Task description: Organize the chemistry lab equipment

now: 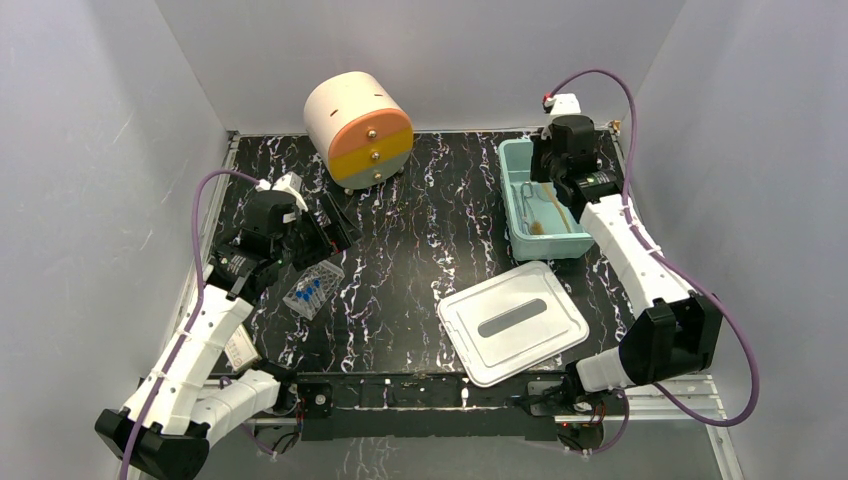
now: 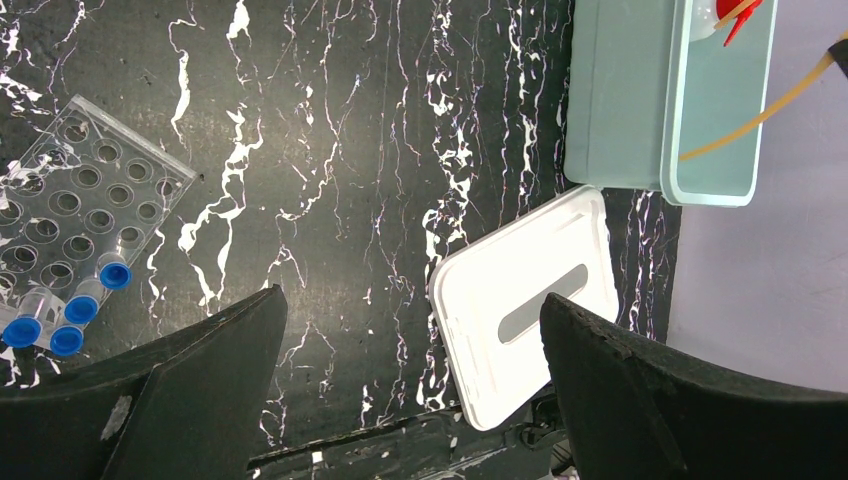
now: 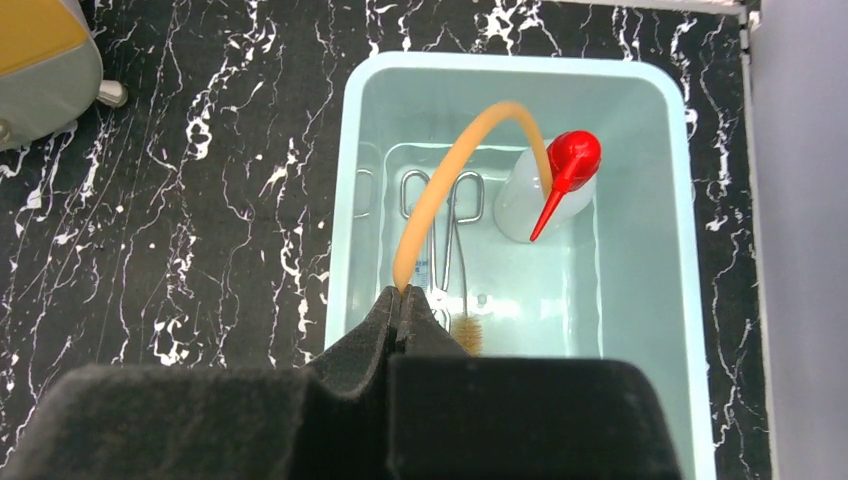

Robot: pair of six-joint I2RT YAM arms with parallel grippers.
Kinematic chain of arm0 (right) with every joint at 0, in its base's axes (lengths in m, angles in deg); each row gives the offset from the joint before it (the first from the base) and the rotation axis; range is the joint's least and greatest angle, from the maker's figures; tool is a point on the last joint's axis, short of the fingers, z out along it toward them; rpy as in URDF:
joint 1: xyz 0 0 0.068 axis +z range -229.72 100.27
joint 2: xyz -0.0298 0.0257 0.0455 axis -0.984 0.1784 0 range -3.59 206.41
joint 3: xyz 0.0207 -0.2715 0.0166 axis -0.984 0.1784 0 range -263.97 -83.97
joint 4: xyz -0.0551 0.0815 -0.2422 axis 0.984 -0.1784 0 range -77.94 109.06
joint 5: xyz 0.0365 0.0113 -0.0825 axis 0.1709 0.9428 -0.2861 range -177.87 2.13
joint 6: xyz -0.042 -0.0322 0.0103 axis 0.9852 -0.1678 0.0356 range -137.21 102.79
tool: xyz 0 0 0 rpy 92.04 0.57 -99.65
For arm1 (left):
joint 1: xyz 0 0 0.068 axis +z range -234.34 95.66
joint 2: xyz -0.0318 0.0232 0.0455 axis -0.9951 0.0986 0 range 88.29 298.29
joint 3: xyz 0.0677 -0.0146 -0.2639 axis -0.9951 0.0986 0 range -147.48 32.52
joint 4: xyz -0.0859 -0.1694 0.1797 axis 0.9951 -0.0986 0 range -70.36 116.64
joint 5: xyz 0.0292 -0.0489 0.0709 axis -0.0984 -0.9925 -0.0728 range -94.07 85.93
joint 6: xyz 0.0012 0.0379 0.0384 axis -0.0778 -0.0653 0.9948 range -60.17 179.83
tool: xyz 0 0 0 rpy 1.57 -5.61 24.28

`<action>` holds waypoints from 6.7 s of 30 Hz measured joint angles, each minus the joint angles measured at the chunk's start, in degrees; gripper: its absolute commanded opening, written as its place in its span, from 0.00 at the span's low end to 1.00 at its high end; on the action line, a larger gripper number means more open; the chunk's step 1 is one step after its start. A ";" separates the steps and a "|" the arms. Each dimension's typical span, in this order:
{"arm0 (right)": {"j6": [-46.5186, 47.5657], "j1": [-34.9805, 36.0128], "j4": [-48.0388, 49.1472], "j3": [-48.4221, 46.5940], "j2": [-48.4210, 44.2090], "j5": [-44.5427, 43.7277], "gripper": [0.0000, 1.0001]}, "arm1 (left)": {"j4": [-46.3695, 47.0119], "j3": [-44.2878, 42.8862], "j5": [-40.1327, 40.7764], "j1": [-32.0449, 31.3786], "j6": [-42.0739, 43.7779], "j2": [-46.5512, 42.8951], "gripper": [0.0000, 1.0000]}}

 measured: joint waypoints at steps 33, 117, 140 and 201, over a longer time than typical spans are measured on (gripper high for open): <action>-4.59 -5.05 3.19 2.43 18.71 8.13 0.32 | -1.07 -0.02 0.24 0.00 1.36 0.26 0.98; -21.55 -5.05 -14.23 10.84 -22.08 29.27 0.56 | 0.44 5.31 17.25 -31.36 12.79 36.04 0.07; -21.86 16.06 -14.82 11.21 -13.31 19.61 0.55 | 2.12 5.22 16.04 -24.59 0.50 38.27 0.48; -42.69 31.82 -9.33 30.08 -15.13 1.09 0.81 | 7.78 5.25 -13.00 -4.42 14.34 35.34 0.00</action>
